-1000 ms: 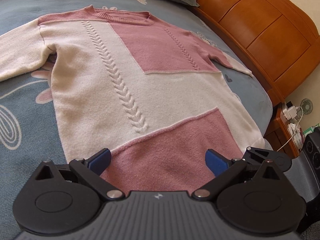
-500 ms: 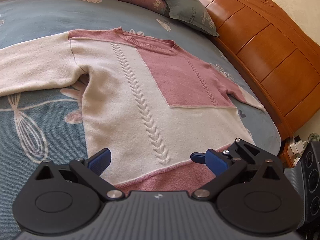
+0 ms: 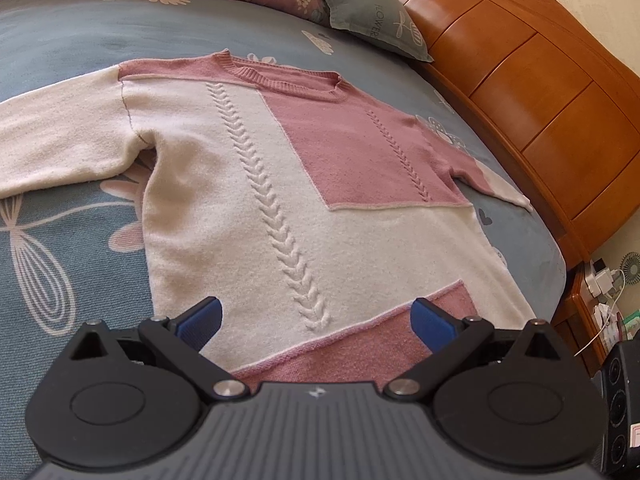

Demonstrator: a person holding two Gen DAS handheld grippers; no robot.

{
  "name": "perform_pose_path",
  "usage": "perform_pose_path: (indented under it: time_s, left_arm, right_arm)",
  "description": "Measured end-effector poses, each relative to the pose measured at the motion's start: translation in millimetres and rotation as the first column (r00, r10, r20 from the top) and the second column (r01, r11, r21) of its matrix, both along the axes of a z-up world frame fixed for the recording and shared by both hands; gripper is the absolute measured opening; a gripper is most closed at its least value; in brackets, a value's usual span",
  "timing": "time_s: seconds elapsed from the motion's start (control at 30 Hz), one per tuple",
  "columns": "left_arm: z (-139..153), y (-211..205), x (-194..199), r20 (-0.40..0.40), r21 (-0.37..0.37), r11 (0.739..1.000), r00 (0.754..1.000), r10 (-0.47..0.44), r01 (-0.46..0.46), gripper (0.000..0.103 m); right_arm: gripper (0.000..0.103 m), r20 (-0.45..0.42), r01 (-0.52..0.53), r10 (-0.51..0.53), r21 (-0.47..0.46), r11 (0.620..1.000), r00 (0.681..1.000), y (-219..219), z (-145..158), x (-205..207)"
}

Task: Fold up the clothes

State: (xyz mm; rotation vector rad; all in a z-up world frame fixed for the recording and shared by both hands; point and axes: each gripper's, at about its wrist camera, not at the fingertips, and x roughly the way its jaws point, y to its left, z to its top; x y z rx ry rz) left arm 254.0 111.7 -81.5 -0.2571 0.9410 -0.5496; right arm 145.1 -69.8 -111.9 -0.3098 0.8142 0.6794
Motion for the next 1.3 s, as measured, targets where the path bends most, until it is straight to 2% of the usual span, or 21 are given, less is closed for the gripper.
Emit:
perform_pose_path:
  time_s: [0.3,0.4,0.5,0.57,0.63,0.77,0.8,0.83,0.9,1.0,1.1,1.17,1.3]
  left_arm:
    - [0,-25,3,0.027,0.035,0.998,0.998,-0.051,0.050,0.100]
    - [0,-33,5,0.042,0.057,0.997,0.998,-0.055,0.053,0.100]
    - [-2,-35,8,0.044,0.060,0.997,0.998,-0.044,0.042,0.100]
    - [-4,-36,11,0.039,0.057,0.998,0.999,-0.033,0.031,0.100]
    - [-6,-39,11,0.041,0.069,0.997,0.999,-0.024,0.021,0.100]
    - [-9,-46,10,0.052,0.091,0.996,0.999,-0.013,0.008,0.100]
    - [-9,-48,10,0.058,0.095,0.995,0.998,-0.016,0.011,0.100]
    - [-9,-51,9,0.062,0.100,0.995,0.998,-0.022,0.016,0.100]
    - [-10,-57,8,0.068,0.113,0.993,0.997,-0.034,0.026,0.100]
    - [-10,-67,7,0.071,0.127,0.990,0.995,-0.072,0.062,0.100]
    - [-11,-73,8,0.071,0.136,0.988,0.994,-0.085,0.075,0.100]
    - [-13,-75,10,0.065,0.151,0.986,0.995,-0.082,0.071,0.100]
    - [-18,-76,13,0.056,0.170,0.982,0.994,-0.090,0.079,0.100]
  right_arm:
    - [0.103,0.050,0.047,-0.050,0.056,0.997,0.998,-1,-6,-10]
    - [0.103,0.031,0.064,-0.067,0.088,0.994,0.997,-8,-1,-11]
    - [0.103,0.057,0.137,-0.146,0.143,0.980,0.988,-39,17,-10]
    - [0.103,0.114,0.215,-0.232,0.145,0.966,0.966,-66,31,-8]
    - [0.103,0.146,0.326,-0.347,0.154,0.933,0.926,-100,39,5]
    - [0.103,0.102,0.571,-0.591,0.174,0.802,0.800,-167,35,32]
    - [0.103,0.088,0.599,-0.620,0.181,0.780,0.780,-177,32,36]
    - [0.103,0.077,0.609,-0.630,0.186,0.771,0.773,-183,28,37]
    - [0.103,0.055,0.622,-0.642,0.195,0.758,0.765,-193,19,41]
    - [0.103,0.036,0.598,-0.618,0.210,0.773,0.785,-192,8,45]
    - [0.103,0.024,0.579,-0.593,0.188,0.793,0.805,-187,-1,51]
    - [0.103,0.047,0.615,-0.623,0.126,0.779,0.780,-190,-9,54]
    - [0.103,0.068,0.604,-0.615,0.128,0.787,0.786,-200,-10,51]
